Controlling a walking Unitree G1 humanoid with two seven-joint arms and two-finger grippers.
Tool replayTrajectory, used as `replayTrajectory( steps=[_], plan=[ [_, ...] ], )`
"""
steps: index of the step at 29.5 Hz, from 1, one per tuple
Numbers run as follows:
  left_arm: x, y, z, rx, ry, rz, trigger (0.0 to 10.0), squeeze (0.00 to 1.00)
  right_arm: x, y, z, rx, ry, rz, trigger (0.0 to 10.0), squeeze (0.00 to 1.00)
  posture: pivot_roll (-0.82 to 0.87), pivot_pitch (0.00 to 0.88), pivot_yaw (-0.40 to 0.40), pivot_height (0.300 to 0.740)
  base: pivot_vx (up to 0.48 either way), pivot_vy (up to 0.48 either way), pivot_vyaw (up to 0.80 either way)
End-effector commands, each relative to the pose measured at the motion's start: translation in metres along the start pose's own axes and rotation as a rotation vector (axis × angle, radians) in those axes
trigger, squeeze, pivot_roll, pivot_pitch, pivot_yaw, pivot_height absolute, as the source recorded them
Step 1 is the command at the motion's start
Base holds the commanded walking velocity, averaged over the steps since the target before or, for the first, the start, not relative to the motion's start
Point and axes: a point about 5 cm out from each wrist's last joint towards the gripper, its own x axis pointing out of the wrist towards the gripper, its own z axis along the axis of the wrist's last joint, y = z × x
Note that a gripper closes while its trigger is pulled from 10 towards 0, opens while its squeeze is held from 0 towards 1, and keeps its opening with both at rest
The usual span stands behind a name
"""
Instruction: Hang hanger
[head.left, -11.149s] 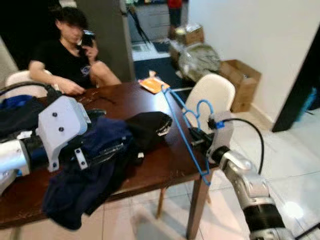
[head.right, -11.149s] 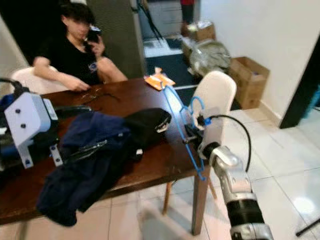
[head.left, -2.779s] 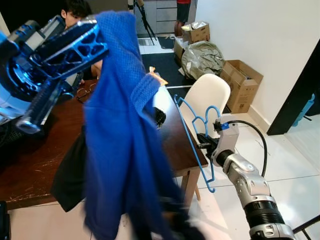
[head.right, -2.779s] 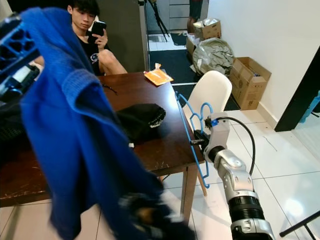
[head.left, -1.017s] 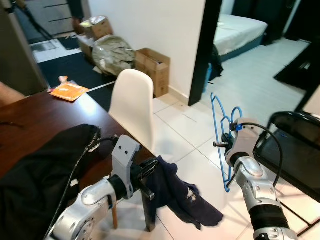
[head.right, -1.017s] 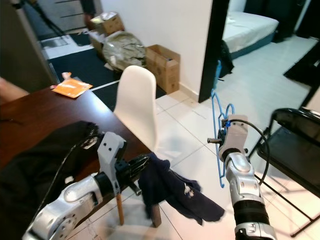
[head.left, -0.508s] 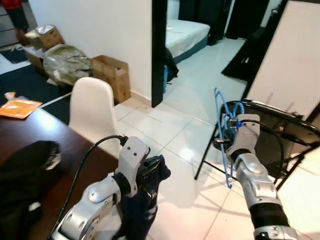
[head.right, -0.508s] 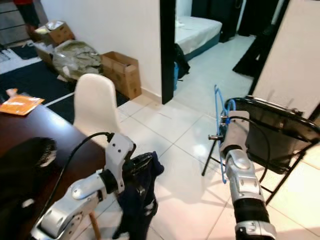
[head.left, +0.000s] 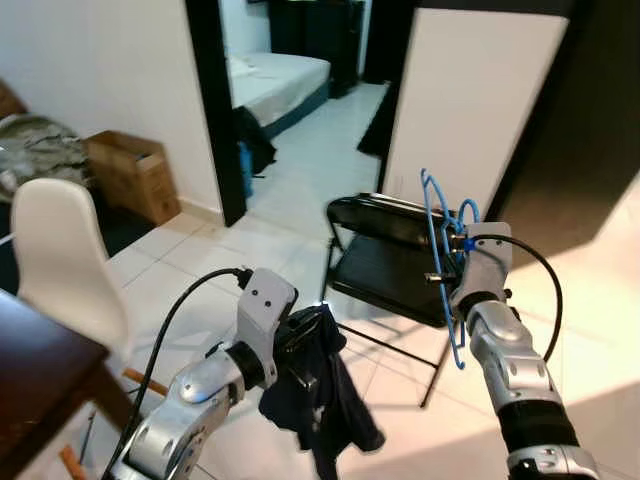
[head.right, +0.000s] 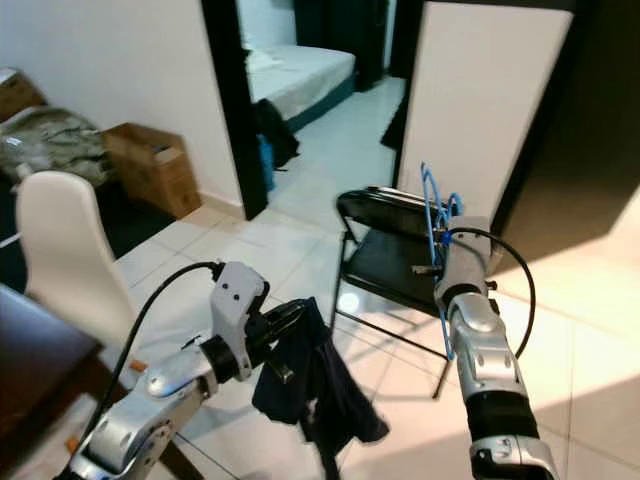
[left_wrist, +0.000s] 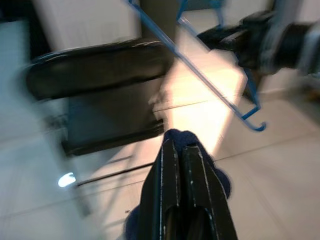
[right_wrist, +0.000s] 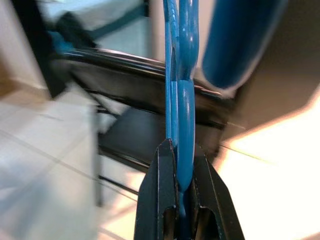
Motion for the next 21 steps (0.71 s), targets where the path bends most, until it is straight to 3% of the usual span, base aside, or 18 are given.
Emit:
replayTrajectory(
  steps=[1, 8, 14, 16, 17, 19, 21],
  plan=[
    [0.000, 0.006, 0.010, 0.027, -0.046, 0.002, 10.0, 0.00, 0.001, 0.002, 0.001, -0.005, -0.005, 0.005, 10.0, 0.00, 0.00, 0.000, 0.003, 0.740, 0.000, 0.000, -0.77],
    [0.004, 0.021, 0.013, 0.074, -0.053, 0.063, 10.0, 0.00, 0.001, 0.004, 0.001, -0.012, -0.004, 0.023, 10.0, 0.00, -0.01, 0.000, 0.005, 0.740, 0.000, 0.000, -0.77],
    [0.004, 0.043, 0.012, 0.189, -0.015, 0.102, 10.0, 0.00, 0.002, 0.003, 0.003, -0.017, -0.008, 0.049, 10.0, 0.00, -0.02, 0.000, 0.004, 0.740, 0.000, 0.000, -0.78],
    [0.001, 0.064, 0.006, 0.241, 0.027, 0.152, 10.0, 0.00, 0.003, 0.000, 0.008, -0.039, -0.016, 0.085, 10.0, 0.00, -0.04, 0.000, 0.009, 0.740, 0.000, 0.000, -0.78],
    [0.001, 0.064, 0.006, 0.241, 0.027, 0.152, 10.0, 0.00, 0.003, 0.000, 0.008, -0.039, -0.016, 0.085, 10.0, 0.00, -0.04, 0.000, 0.009, 0.740, 0.000, 0.000, -0.78],
    [-0.008, 0.085, -0.001, 0.194, 0.047, 0.232, 10.0, 0.00, 0.004, -0.009, 0.015, -0.068, -0.021, 0.096, 10.0, 0.00, -0.05, 0.000, 0.012, 0.740, 0.000, 0.000, -0.78],
    [-0.014, 0.092, 0.000, 0.186, 0.039, 0.276, 10.0, 0.00, 0.004, -0.015, 0.017, -0.080, -0.015, 0.107, 10.0, 0.00, -0.05, 0.000, 0.012, 0.740, 0.000, 0.000, -0.78]
  ],
)
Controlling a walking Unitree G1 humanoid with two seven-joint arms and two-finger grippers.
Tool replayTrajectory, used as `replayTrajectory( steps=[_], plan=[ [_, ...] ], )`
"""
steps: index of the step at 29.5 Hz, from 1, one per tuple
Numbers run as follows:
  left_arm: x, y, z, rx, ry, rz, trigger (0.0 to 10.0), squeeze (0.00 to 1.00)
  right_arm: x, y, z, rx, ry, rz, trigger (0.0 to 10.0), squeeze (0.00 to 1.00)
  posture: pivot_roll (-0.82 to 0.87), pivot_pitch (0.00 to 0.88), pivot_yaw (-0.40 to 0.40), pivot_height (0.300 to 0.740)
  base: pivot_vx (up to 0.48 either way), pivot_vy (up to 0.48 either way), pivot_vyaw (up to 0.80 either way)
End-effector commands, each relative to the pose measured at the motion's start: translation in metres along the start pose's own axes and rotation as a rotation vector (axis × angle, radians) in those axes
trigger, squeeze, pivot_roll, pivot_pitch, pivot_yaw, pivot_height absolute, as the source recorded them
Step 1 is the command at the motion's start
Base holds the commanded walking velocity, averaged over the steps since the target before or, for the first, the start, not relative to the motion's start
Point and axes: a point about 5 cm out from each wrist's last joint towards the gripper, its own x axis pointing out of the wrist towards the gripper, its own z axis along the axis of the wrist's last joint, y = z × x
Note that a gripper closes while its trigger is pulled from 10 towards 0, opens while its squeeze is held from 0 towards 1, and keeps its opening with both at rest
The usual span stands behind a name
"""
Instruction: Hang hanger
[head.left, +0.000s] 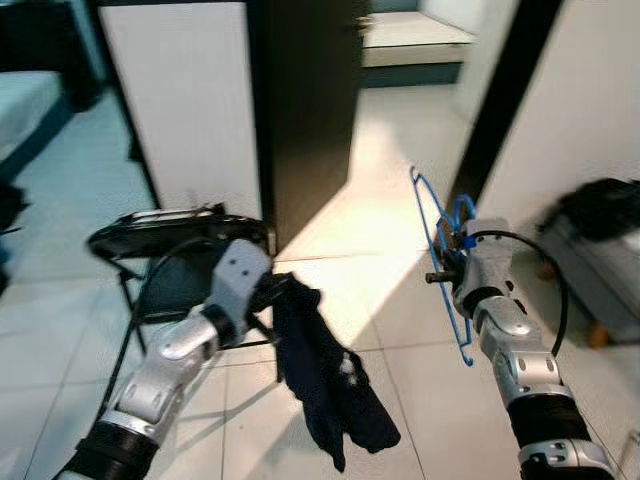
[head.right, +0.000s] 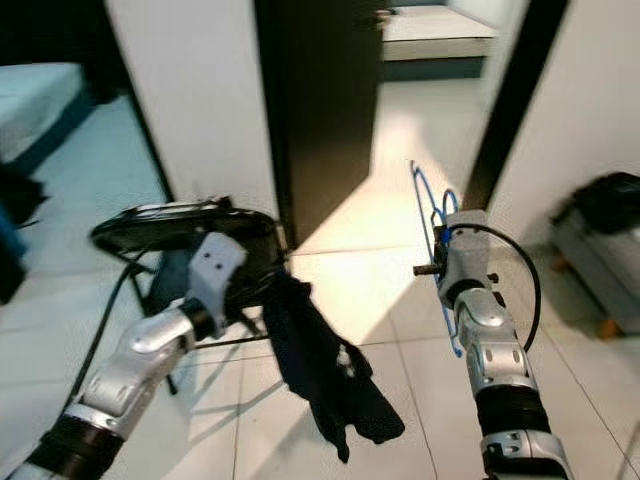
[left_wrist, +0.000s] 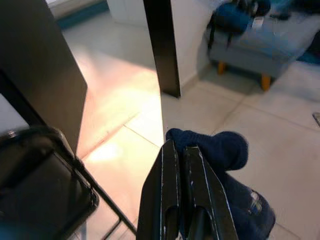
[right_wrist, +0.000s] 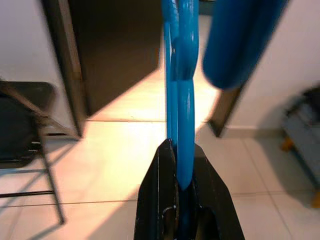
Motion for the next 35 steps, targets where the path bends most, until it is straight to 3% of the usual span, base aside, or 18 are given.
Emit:
replayTrajectory(
  steps=[1, 6, 12, 14, 17, 25, 26, 28, 30, 32, 33, 34, 35],
  plan=[
    [-0.004, 0.013, 0.004, -0.003, -0.032, 0.054, 10.0, 0.00, 0.000, -0.006, 0.003, -0.012, 0.008, 0.016, 10.0, 0.00, -0.05, 0.000, 0.012, 0.740, 0.000, 0.000, -0.78],
    [-0.019, 0.023, 0.006, -0.069, -0.079, 0.136, 10.0, 0.00, -0.007, -0.008, 0.006, 0.061, 0.010, 0.089, 10.0, 0.00, -0.04, 0.000, 0.005, 0.740, 0.000, 0.000, -0.78],
    [-0.030, 0.028, 0.009, -0.088, -0.104, 0.188, 10.0, 0.00, -0.008, 0.013, 0.001, 0.024, 0.020, 0.188, 10.0, 0.00, -0.01, 0.000, -0.030, 0.740, 0.000, 0.000, -0.78],
    [-0.033, 0.032, 0.012, -0.072, -0.104, 0.200, 10.0, 0.00, -0.006, 0.018, 0.003, 0.052, 0.025, 0.242, 10.0, 0.00, -0.01, 0.000, -0.030, 0.740, 0.000, 0.000, -0.78],
    [-0.043, 0.047, 0.026, -0.022, -0.114, 0.229, 10.0, 0.00, -0.012, 0.031, -0.005, 0.053, 0.118, 0.460, 10.0, 0.00, 0.00, 0.000, -0.034, 0.740, 0.000, 0.000, -0.78],
    [-0.054, 0.055, 0.022, 0.059, -0.059, 0.307, 10.0, 0.00, -0.023, 0.037, -0.017, -0.011, 0.192, 0.537, 10.0, 0.00, 0.00, 0.000, -0.033, 0.740, 0.000, 0.000, -0.78],
    [-0.065, 0.056, 0.011, 0.110, 0.008, 0.366, 10.0, 0.00, -0.030, 0.051, -0.019, -0.011, 0.183, 0.566, 10.0, 0.00, 0.00, 0.000, -0.036, 0.740, 0.000, 0.000, -0.78],
    [-0.065, 0.056, 0.011, 0.110, 0.008, 0.366, 10.0, 0.00, -0.030, 0.051, -0.019, -0.011, 0.183, 0.566, 10.0, 0.00, 0.00, 0.000, -0.036, 0.740, 0.000, 0.000, -0.78],
    [-0.093, 0.067, -0.002, 0.163, 0.090, 0.478, 10.0, 0.00, -0.043, 0.099, -0.017, -0.007, 0.127, 0.638, 10.0, 0.00, 0.03, 0.017, -0.055, 0.740, 0.000, 0.000, -0.78],
    [-0.093, 0.067, -0.002, 0.163, 0.090, 0.478, 10.0, 0.00, -0.043, 0.099, -0.017, -0.007, 0.127, 0.638, 10.0, 0.00, 0.03, 0.017, -0.055, 0.740, 0.000, 0.000, -0.78],
    [-0.096, 0.066, -0.005, 0.158, 0.102, 0.445, 10.0, 0.00, -0.045, 0.112, -0.014, 0.003, 0.096, 0.666, 10.0, 0.00, 0.05, 0.027, -0.066, 0.740, 0.000, 0.000, -0.77],
    [-0.095, 0.061, -0.004, 0.164, 0.094, 0.377, 10.0, 0.00, -0.045, 0.116, -0.009, 0.041, 0.067, 0.685, 10.0, 0.00, 0.06, 0.028, -0.075, 0.740, 0.000, 0.000, 0.00],
    [-0.095, 0.061, -0.004, 0.164, 0.094, 0.377, 10.0, 0.00, -0.045, 0.116, -0.009, 0.041, 0.067, 0.685, 10.0, 0.00, 0.06, 0.028, -0.075, 0.740, 0.000, 0.000, 0.00]
  ],
)
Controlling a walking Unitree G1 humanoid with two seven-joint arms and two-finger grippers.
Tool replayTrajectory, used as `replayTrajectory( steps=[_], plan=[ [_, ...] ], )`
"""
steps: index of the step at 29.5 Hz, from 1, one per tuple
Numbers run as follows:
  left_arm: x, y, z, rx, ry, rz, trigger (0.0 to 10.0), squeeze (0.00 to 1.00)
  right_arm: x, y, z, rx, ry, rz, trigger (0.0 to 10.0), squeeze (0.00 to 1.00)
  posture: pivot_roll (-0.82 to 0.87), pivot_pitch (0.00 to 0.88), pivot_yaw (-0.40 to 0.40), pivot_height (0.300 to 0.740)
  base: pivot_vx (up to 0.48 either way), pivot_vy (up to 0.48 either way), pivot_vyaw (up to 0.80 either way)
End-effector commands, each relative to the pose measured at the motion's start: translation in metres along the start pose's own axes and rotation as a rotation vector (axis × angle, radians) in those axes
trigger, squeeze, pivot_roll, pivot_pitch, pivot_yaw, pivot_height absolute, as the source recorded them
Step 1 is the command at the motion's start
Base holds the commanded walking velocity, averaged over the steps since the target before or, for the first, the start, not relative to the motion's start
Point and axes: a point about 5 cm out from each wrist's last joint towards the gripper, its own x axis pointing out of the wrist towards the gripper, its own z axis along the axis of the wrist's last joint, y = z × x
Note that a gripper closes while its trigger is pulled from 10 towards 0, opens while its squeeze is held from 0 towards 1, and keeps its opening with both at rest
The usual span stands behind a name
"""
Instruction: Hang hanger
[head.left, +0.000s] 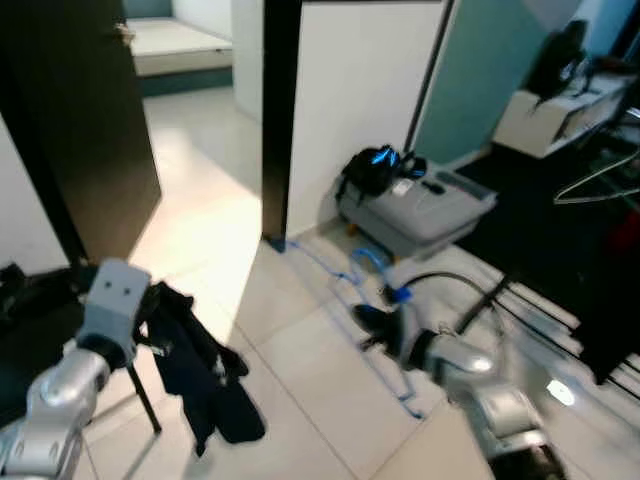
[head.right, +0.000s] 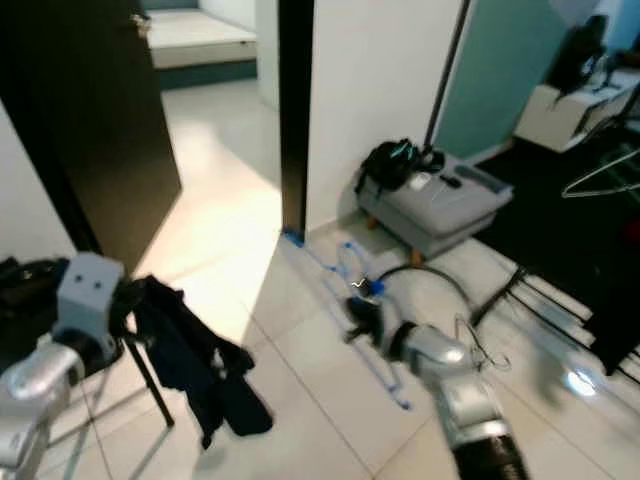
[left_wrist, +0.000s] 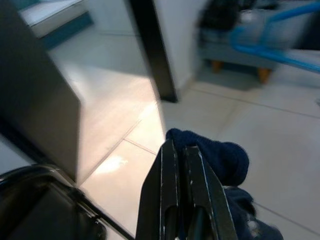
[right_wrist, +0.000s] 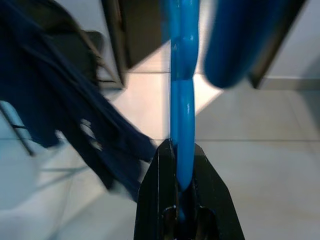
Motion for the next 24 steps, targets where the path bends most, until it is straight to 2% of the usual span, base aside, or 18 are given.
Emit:
replayTrajectory(
  steps=[1, 7, 8, 9, 11, 12, 13, 14, 17, 18, 19, 20, 21, 22, 24],
  plan=[
    [-0.002, 0.000, 0.011, 0.016, -0.057, -0.059, 10.0, 0.00, -0.005, -0.010, 0.014, -0.006, -0.058, -0.015, 10.0, 0.00, 0.06, 0.027, -0.081, 0.740, 0.000, 0.000, 0.00],
    [-0.002, 0.003, 0.016, 0.000, -0.091, -0.068, 10.0, 0.00, -0.007, -0.013, 0.020, 0.018, -0.087, 0.028, 10.0, 0.00, 0.05, 0.025, -0.088, 0.740, 0.000, 0.000, 0.00],
    [0.000, 0.008, 0.022, 0.001, -0.118, -0.050, 10.0, 0.00, -0.009, -0.010, 0.022, 0.020, -0.089, 0.081, 10.0, 0.00, 0.04, 0.026, -0.089, 0.740, 0.000, 0.000, 0.00],
    [0.000, 0.008, 0.022, 0.001, -0.118, -0.050, 10.0, 0.00, -0.009, -0.010, 0.022, 0.020, -0.089, 0.081, 10.0, 0.00, 0.04, 0.026, -0.089, 0.740, 0.000, 0.000, 0.00],
    [0.005, 0.024, 0.050, 0.054, -0.212, -0.033, 10.0, 0.00, -0.022, -0.004, 0.021, -0.026, -0.054, 0.221, 10.0, 0.00, 0.04, 0.031, -0.087, 0.740, 0.000, 0.000, 0.00],
    [0.007, 0.031, 0.074, 0.121, -0.286, -0.085, 10.0, 0.00, -0.033, -0.005, 0.020, -0.052, -0.026, 0.281, 10.0, 0.00, 0.04, 0.032, -0.087, 0.740, 0.000, 0.000, 0.00],
    [0.007, 0.033, 0.089, 0.169, -0.331, -0.126, 10.0, 0.00, -0.040, -0.006, 0.019, -0.068, -0.006, 0.313, 10.0, 0.00, 0.04, 0.032, -0.087, 0.740, 0.000, 0.000, 0.00],
    [0.007, 0.033, 0.089, 0.169, -0.331, -0.126, 10.0, 0.00, -0.040, -0.006, 0.019, -0.068, -0.006, 0.313, 10.0, 0.00, 0.04, 0.032, -0.087, 0.740, 0.000, 0.000, 0.00],
    [0.007, 0.027, 0.127, 0.309, -0.423, -0.309, 10.0, 0.00, -0.054, -0.022, 0.029, -0.091, -0.006, 0.328, 10.0, 0.00, 0.04, 0.030, -0.078, 0.740, 0.000, 0.000, 0.00],
    [0.007, 0.027, 0.127, 0.309, -0.423, -0.309, 10.0, 0.00, -0.054, -0.022, 0.029, -0.091, -0.006, 0.328, 10.0, 0.00, 0.04, 0.030, -0.078, 0.740, 0.000, 0.000, 0.00],
    [0.008, 0.024, 0.139, 0.357, -0.451, -0.375, 10.0, 0.00, -0.057, -0.028, 0.035, -0.096, -0.019, 0.323, 10.0, 0.00, 0.04, 0.025, -0.076, 0.740, 0.000, 0.000, 0.00],
    [0.008, 0.024, 0.139, 0.357, -0.451, -0.375, 10.0, 0.00, -0.057, -0.028, 0.035, -0.096, -0.019, 0.323, 10.0, 0.00, 0.04, 0.025, -0.076, 0.740, 0.000, 0.000, 0.00],
    [0.008, 0.021, 0.151, 0.413, -0.477, -0.429, 10.0, 0.00, -0.061, -0.034, 0.042, -0.104, -0.034, 0.325, 10.0, 0.00, 0.04, 0.015, -0.069, 0.740, 0.000, 0.000, 0.00],
    [0.008, 0.021, 0.151, 0.413, -0.477, -0.429, 10.0, 0.00, -0.061, -0.034, 0.042, -0.104, -0.034, 0.325, 10.0, 0.00, 0.04, 0.015, -0.069, 0.740, 0.000, 0.000, 0.00],
    [0.009, 0.021, 0.171, 0.492, -0.516, -0.489, 10.0, 0.00, -0.067, -0.038, 0.054, -0.135, -0.059, 0.347, 10.0, 0.00, 0.04, 0.000, -0.057, 0.740, 0.000, 0.000, 0.00]
  ],
)
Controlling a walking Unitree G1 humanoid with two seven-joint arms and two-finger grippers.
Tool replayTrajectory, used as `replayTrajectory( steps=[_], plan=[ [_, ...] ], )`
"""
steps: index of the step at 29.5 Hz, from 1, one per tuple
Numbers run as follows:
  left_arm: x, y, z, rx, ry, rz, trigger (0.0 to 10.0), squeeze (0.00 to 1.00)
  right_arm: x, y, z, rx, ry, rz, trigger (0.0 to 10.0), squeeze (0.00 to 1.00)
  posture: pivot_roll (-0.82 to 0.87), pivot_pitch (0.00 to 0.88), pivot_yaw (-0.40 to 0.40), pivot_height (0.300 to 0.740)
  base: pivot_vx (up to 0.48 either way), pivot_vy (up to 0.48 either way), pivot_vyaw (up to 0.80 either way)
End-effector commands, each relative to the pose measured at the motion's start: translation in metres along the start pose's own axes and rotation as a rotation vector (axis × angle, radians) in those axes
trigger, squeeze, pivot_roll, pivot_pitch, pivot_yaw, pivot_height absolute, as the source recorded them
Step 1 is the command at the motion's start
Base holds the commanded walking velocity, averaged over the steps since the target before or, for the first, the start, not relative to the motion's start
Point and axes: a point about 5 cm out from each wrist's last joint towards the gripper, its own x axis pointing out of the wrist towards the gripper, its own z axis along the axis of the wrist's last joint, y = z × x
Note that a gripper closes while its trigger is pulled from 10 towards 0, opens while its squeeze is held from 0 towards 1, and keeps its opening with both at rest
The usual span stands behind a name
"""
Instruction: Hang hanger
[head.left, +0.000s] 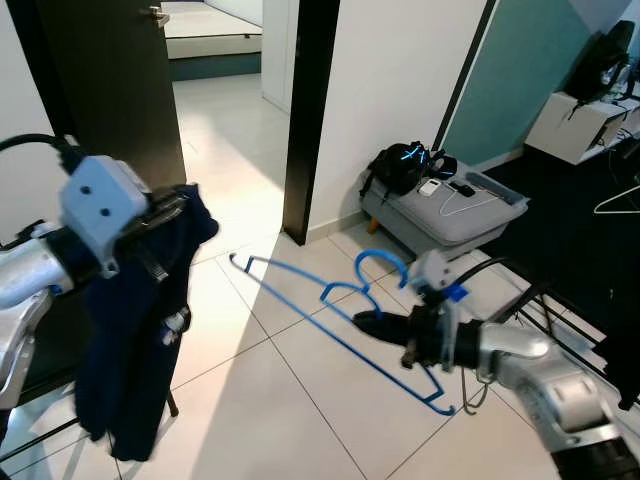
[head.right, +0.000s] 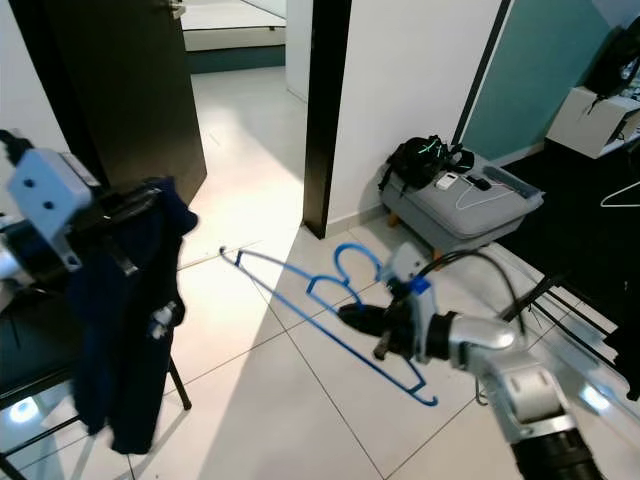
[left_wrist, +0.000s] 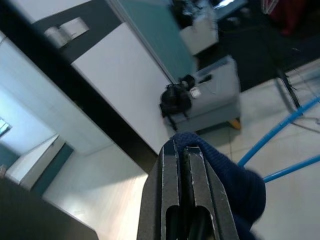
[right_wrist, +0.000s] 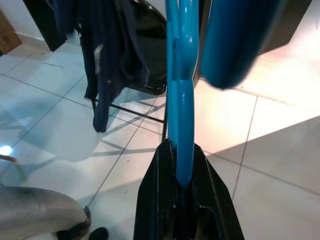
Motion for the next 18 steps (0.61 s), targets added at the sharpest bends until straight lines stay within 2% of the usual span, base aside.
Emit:
replayTrajectory(
  steps=[1, 6, 7, 9, 13, 15, 17, 18],
  plan=[
    [0.006, 0.013, 0.023, 0.099, -0.057, -0.067, 10.0, 0.00, -0.007, 0.000, 0.018, -0.044, -0.043, 0.036, 10.0, 0.00, 0.04, 0.000, -0.054, 0.740, 0.000, 0.000, 0.00],
    [0.007, 0.024, 0.031, 0.160, -0.058, -0.097, 10.0, 0.00, -0.012, 0.001, 0.037, -0.075, -0.096, 0.072, 10.0, 0.00, 0.04, 0.000, -0.048, 0.740, 0.000, 0.000, 0.00],
    [0.005, 0.029, 0.032, 0.209, -0.032, -0.117, 10.0, 0.00, -0.018, 0.001, 0.047, -0.093, -0.112, 0.094, 10.0, 0.00, 0.04, 0.000, -0.045, 0.740, 0.000, 0.000, 0.00],
    [0.005, 0.030, 0.032, 0.230, -0.019, -0.123, 10.0, 0.00, -0.021, 0.001, 0.050, -0.101, -0.111, 0.101, 10.0, 0.00, 0.04, 0.000, -0.045, 0.740, 0.000, 0.000, 0.00],
    [0.003, 0.036, 0.033, 0.337, 0.028, -0.153, 10.0, 0.00, -0.046, -0.008, 0.054, -0.154, -0.037, 0.104, 10.0, 0.00, 0.04, 0.000, -0.040, 0.740, 0.000, 0.000, 0.00],
    [0.003, 0.036, 0.033, 0.337, 0.028, -0.153, 10.0, 0.00, -0.046, -0.008, 0.054, -0.154, -0.037, 0.104, 10.0, 0.00, 0.04, 0.000, -0.040, 0.740, 0.000, 0.000, 0.00],
    [0.005, 0.038, 0.035, 0.392, 0.032, -0.158, 10.0, 0.00, -0.059, -0.011, 0.055, -0.174, 0.012, 0.100, 10.0, 0.00, 0.04, 0.000, -0.036, 0.740, 0.000, 0.000, 0.00],
    [0.005, 0.038, 0.035, 0.392, 0.032, -0.158, 10.0, 0.00, -0.059, -0.011, 0.055, -0.174, 0.012, 0.100, 10.0, 0.00, 0.04, 0.000, -0.036, 0.740, 0.000, 0.000, 0.00]
  ],
)
